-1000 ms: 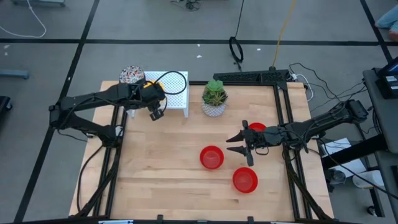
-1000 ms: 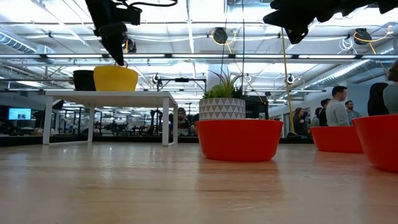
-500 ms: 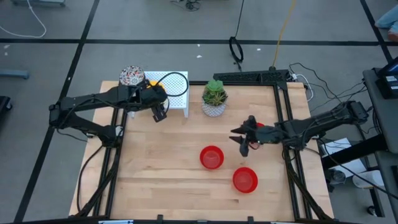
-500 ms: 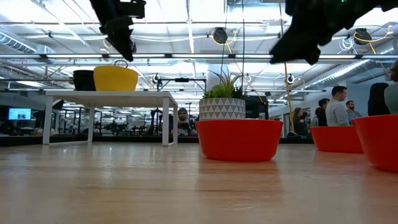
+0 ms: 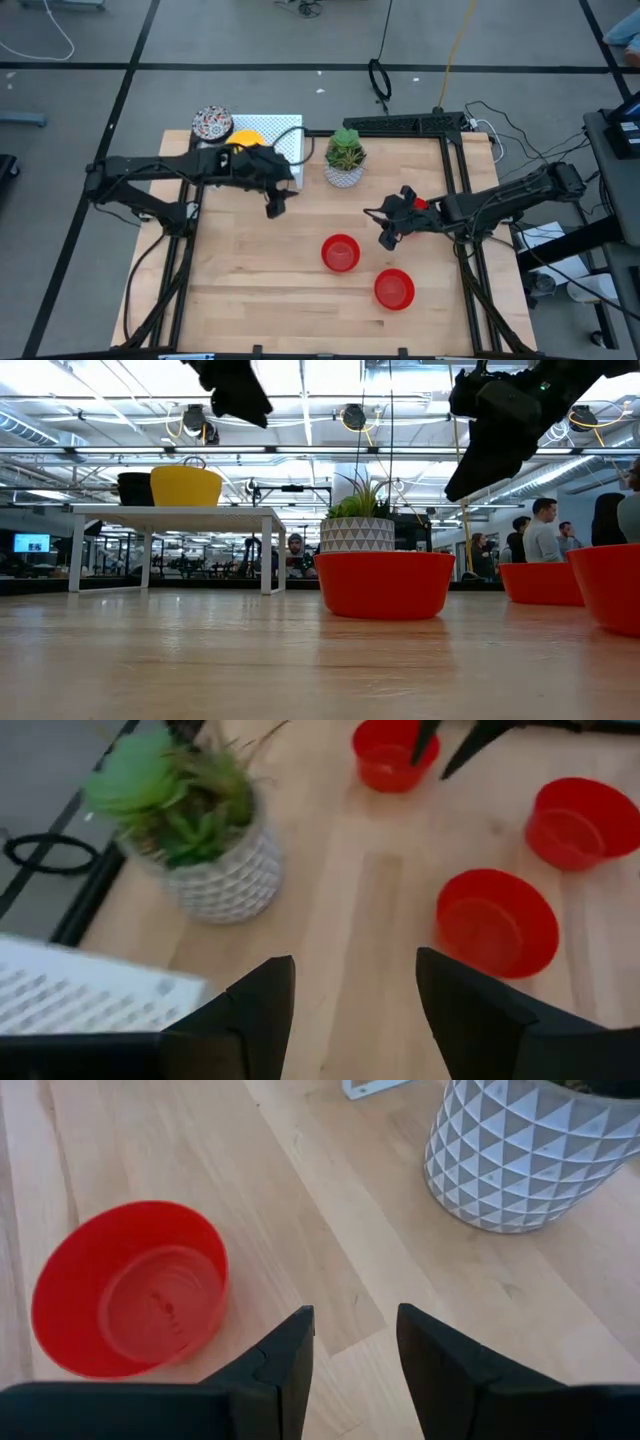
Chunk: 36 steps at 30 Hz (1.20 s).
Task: Pick & Place Mini bowls
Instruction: Put the red bowl on the shelf
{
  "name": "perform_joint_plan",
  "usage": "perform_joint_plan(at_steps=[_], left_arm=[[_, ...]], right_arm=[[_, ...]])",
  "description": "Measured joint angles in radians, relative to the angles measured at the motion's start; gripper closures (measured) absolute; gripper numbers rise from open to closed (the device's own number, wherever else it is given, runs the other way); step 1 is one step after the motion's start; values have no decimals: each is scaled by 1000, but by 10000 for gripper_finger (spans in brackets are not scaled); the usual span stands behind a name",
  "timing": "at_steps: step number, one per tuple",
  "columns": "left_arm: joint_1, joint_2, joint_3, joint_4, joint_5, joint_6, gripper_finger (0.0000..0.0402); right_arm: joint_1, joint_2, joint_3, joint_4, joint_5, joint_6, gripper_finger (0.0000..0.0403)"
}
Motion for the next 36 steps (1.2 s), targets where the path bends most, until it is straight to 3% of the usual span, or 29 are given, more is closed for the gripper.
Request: perform_joint_plan(at_steps=[4, 11, 25, 36], left_arm=[[-51, 80, 0, 12, 0, -2, 188], [-113, 236, 0, 54, 2, -16, 188], [-150, 523, 0, 310, 2, -84, 188], [-150, 640, -2, 389, 27, -111, 188]], right_arm=[[4, 0, 0, 1, -11, 0, 271], [5, 0, 0, 18, -132, 0, 271], [9, 0, 0, 19, -133, -6, 271], [9, -1, 0, 12, -134, -8, 271]])
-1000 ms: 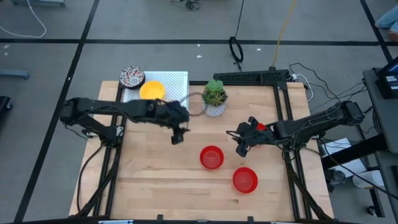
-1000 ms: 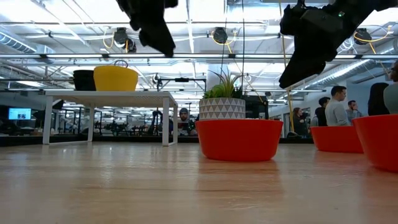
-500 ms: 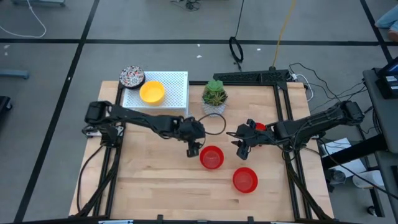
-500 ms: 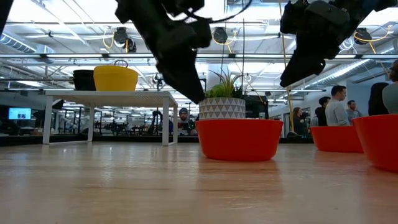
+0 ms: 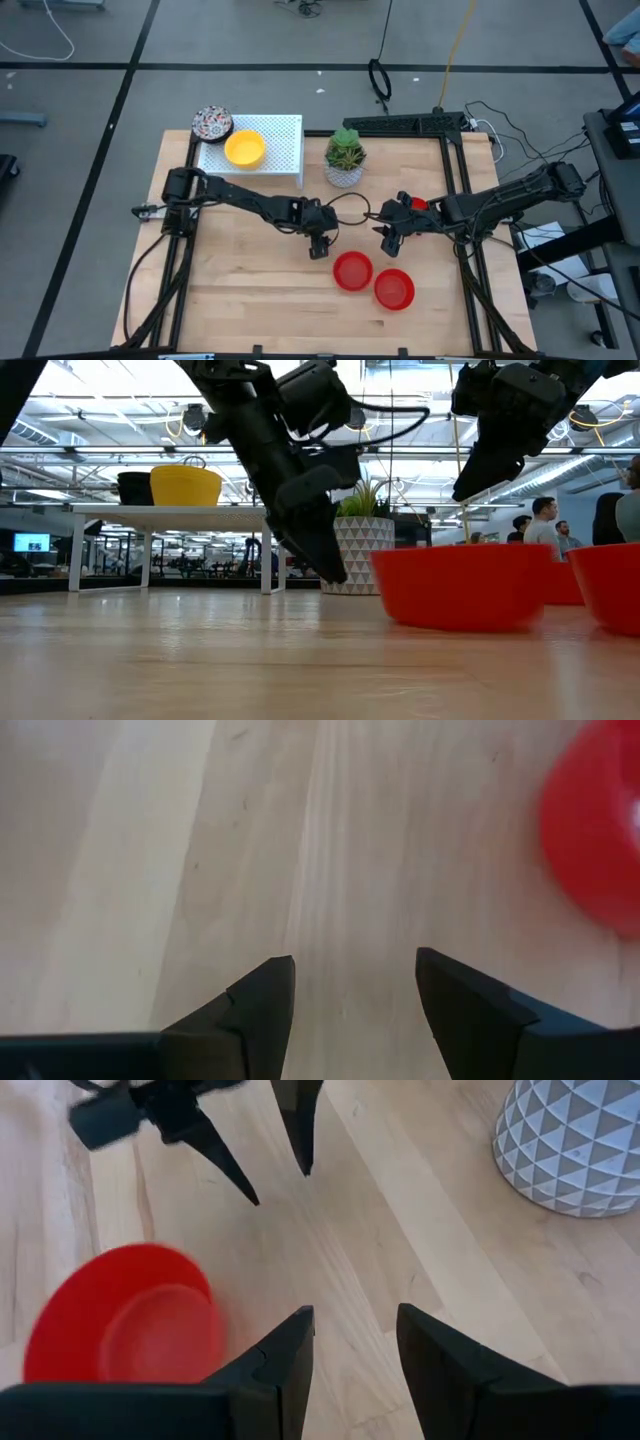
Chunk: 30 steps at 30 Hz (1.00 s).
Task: Pick & Place Mini bowls
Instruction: Put the red bowl on the shelf
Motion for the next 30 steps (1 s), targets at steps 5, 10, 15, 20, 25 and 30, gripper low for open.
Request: perform_joint_plan(at_steps=[5, 10, 15, 20, 25, 30], left_arm=[[0, -28, 0, -3, 0, -1, 188], [-8, -61, 2, 21, 44, -25, 188], [-35, -56, 2, 59, 65, -51, 188], [-47, -50, 0, 52, 61, -80, 188], [-58, -50, 1, 80, 60, -148, 188], [-80, -51, 1, 139, 60, -165, 188]], right_arm=[[0, 0, 0, -4, 0, 0, 271], [0, 0, 0, -3, 0, 0, 271], [0, 0, 0, -2, -25, 1, 271], [28, 45, 0, 38, -51, 24, 271], [57, 101, -1, 51, -46, 25, 271], [79, 157, -1, 67, -46, 30, 271]])
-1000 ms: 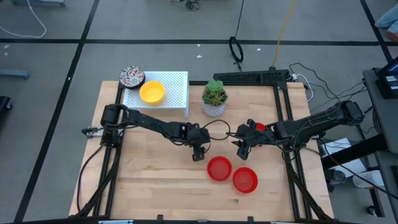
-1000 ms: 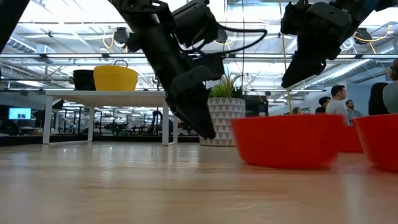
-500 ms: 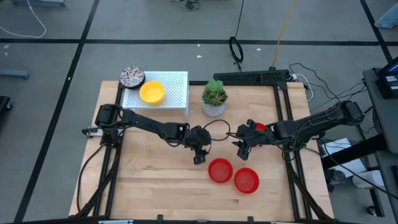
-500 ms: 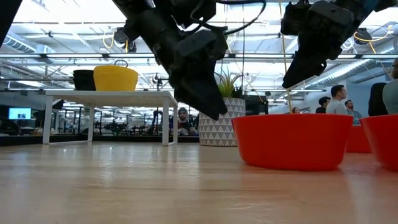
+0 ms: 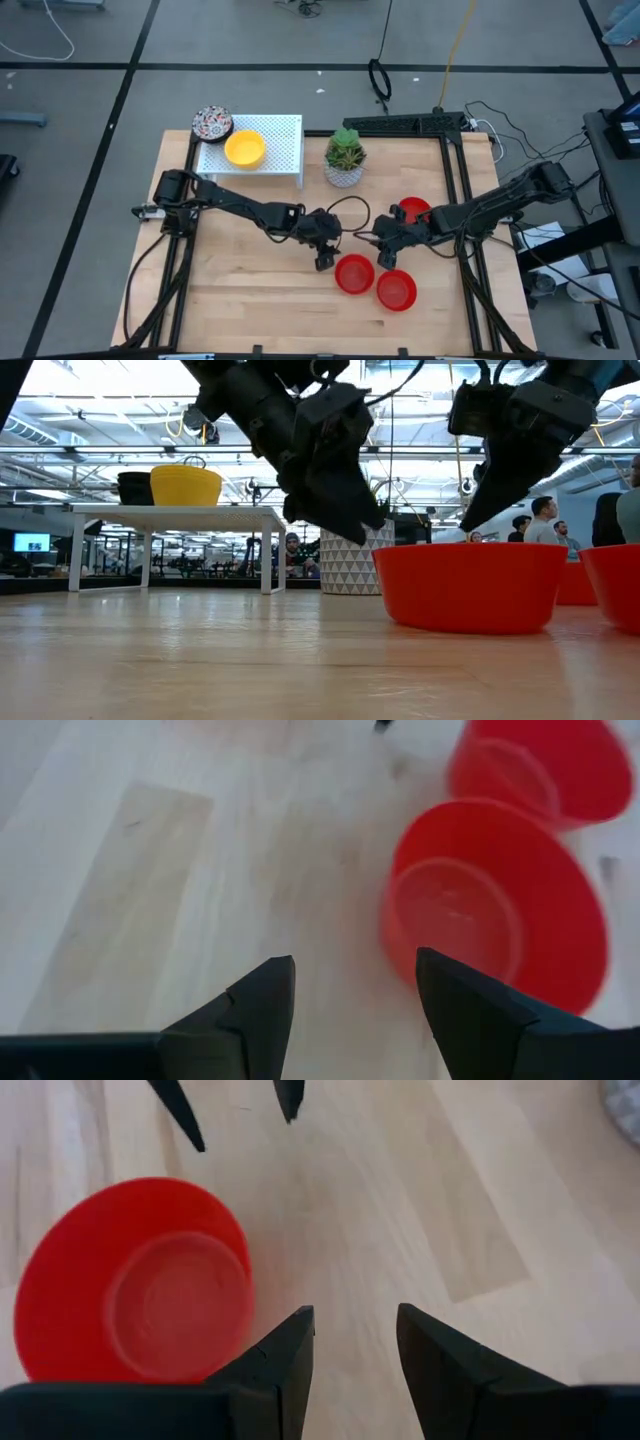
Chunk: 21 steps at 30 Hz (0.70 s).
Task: Pick & Place Mini bowls
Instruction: Put the red bowl on the shelf
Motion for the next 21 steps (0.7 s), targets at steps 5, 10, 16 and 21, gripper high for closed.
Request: perform_joint_plan(at_steps=[5, 10, 16, 21], left_arm=[[-22, 0, 0, 34, -18, -11, 188], [-38, 45, 0, 102, -53, -14, 188], [-39, 90, 0, 143, -80, -19, 188], [-40, 141, 0, 185, -63, -40, 188]], right_arm=[[20, 57, 0, 32, -3, -6, 270], [36, 78, 0, 33, -3, -4, 270], [54, 78, 0, 37, -3, -4, 270], [59, 78, 0, 39, -3, -6, 270]])
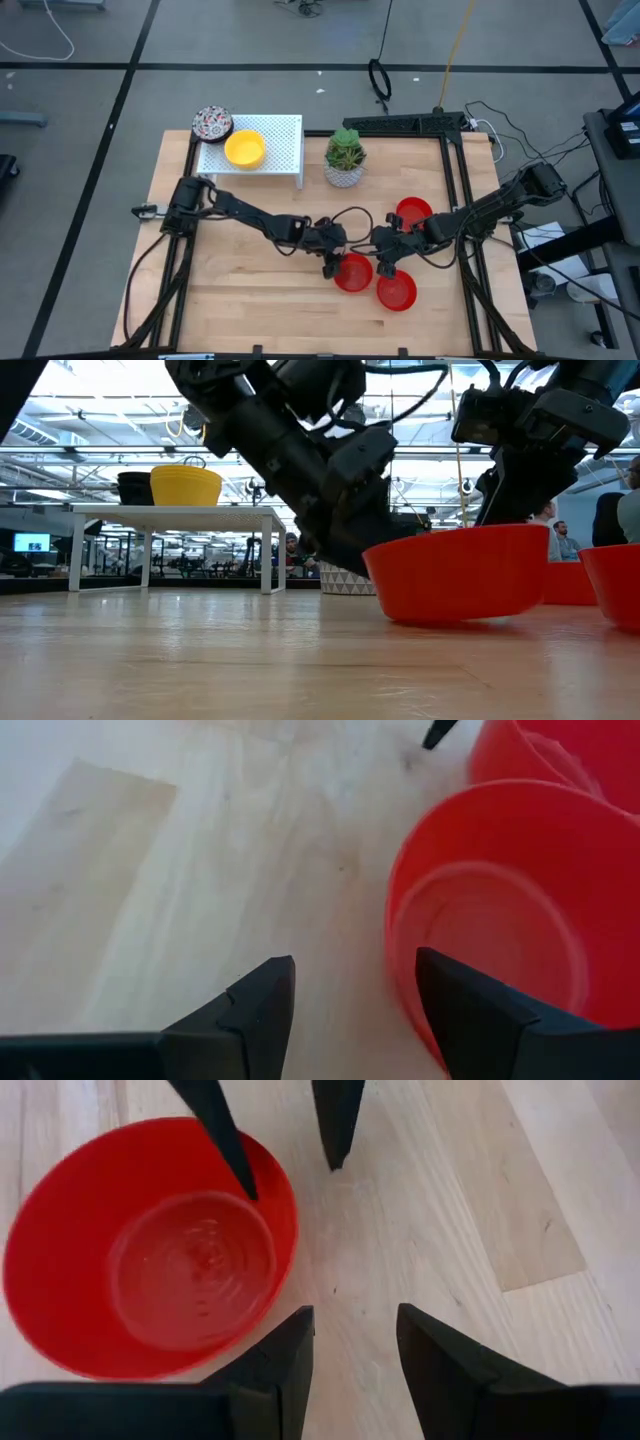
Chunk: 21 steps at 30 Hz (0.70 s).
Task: Pick & Place Mini bowls
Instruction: Put the red bowl on the shelf
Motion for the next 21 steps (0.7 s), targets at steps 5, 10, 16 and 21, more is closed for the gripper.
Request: perform_joint_plan(at_steps=[5, 10, 16, 21], left_arm=[[-3, 12, 0, -24, 2, 0, 200], [-2, 11, 0, -12, 22, 10, 288], [13, 0, 1, -21, 107, 7, 387], [48, -76, -1, -104, 107, 62, 388]], right_arm=[[-1, 0, 0, -1, 0, -24, 270], [-1, 0, 0, -2, 0, -27, 270], [-1, 0, 0, -2, 0, -27, 270], [-1, -2, 0, -4, -2, -27, 270]])
